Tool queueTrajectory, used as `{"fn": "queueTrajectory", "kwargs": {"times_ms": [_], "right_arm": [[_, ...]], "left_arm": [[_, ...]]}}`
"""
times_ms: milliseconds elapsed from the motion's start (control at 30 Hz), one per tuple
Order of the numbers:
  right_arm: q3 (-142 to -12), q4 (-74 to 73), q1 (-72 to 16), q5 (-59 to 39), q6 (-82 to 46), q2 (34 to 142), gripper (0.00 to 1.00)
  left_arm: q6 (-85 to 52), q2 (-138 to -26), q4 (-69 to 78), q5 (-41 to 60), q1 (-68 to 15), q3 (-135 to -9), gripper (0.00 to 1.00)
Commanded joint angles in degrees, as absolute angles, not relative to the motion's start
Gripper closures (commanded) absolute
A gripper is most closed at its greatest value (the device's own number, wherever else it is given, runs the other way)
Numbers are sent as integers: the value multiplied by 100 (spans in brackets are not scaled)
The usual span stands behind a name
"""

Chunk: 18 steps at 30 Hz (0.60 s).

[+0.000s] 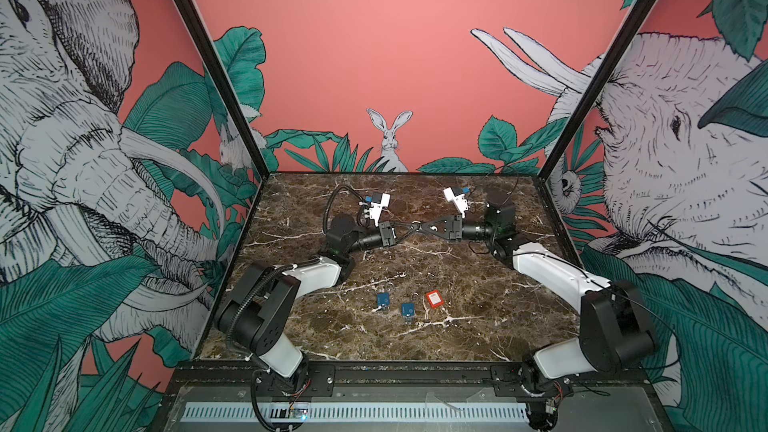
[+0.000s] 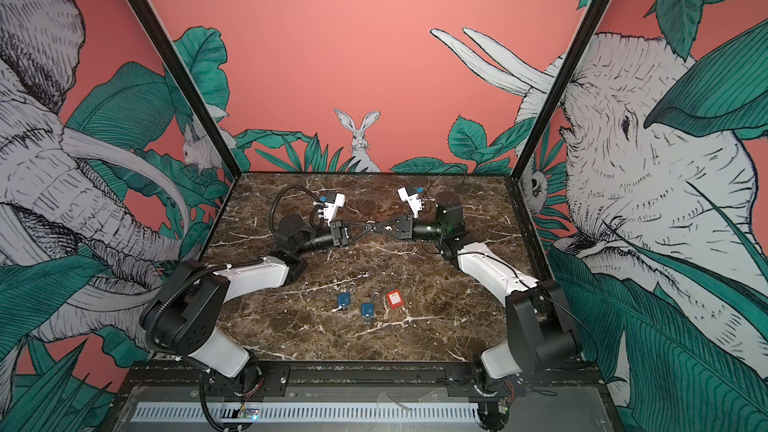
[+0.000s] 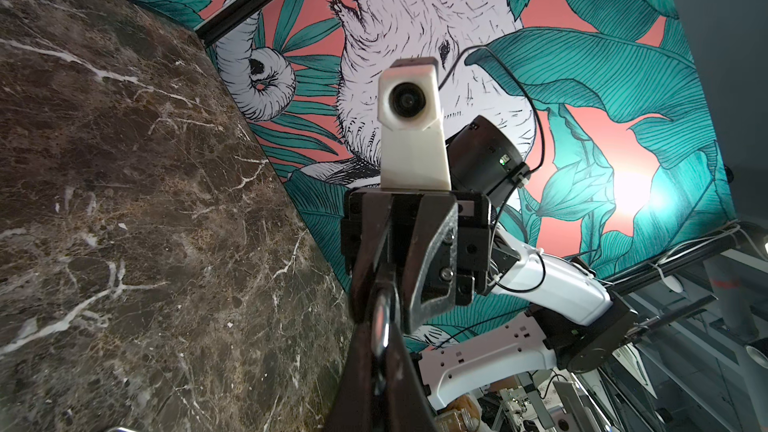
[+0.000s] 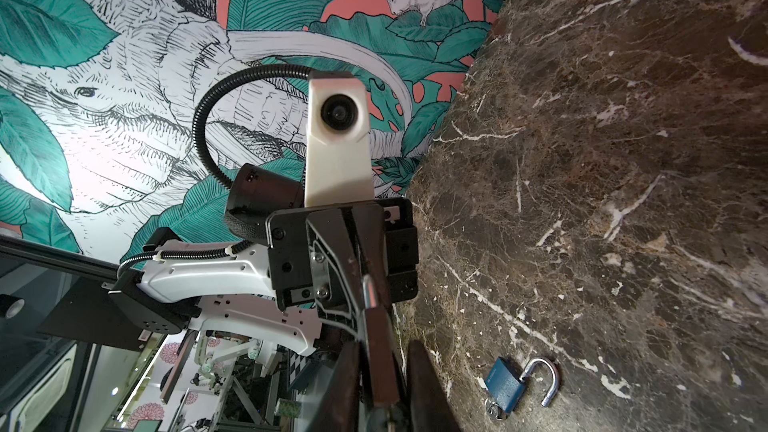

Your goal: Lock with the key

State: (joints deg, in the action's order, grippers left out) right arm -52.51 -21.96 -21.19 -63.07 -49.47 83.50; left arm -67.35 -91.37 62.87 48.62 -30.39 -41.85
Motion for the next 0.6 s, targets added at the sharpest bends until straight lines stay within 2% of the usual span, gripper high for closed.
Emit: {"fn": "queueTrajectory", "kwargs": {"times_ms": [0, 333, 567], "right_arm": [[-5204, -2441, -2074, -6303, -5007, 8138, 87], [-5071, -2630, -1981, -6253, -5150, 8025, 84], [-5001, -2892, -1984, -6240, -5300, 8017, 74]], "left_arm": [[-6778, -9182, 6635, 4781, -3049, -4131, 100], [-6919, -9236, 6834, 4649, -2944, -4043, 100], [-7127, -9368, 7123, 4632, -2939, -4045, 100]]}}
